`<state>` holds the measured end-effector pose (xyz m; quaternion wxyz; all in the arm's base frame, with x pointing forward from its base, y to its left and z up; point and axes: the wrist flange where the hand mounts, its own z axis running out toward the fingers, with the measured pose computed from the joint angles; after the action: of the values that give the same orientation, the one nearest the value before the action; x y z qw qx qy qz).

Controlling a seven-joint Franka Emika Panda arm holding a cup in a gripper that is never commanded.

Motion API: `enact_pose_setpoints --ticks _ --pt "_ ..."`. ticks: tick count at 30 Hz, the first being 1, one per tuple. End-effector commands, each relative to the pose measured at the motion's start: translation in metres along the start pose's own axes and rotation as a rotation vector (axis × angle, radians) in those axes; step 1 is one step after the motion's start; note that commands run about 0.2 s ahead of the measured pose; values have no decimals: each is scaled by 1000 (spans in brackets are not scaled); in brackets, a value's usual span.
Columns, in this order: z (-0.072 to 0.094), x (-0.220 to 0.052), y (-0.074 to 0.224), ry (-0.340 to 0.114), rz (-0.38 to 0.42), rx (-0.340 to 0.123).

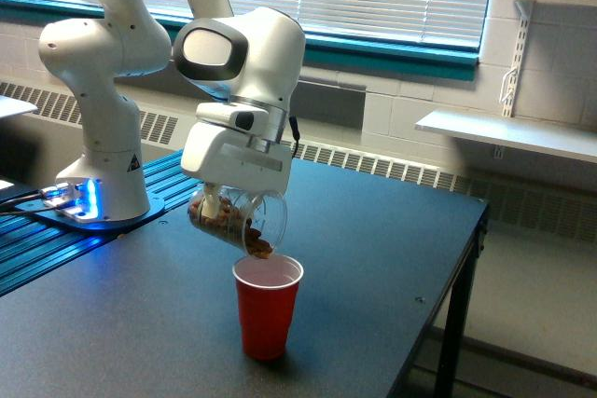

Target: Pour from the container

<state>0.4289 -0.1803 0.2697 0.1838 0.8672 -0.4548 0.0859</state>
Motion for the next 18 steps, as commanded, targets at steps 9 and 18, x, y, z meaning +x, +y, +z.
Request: enact_pose_setpoints --ticks 9,18 --pt "-4 9 -4 21 -3 -22" --pt "2 14 -5 23 -3 -53"
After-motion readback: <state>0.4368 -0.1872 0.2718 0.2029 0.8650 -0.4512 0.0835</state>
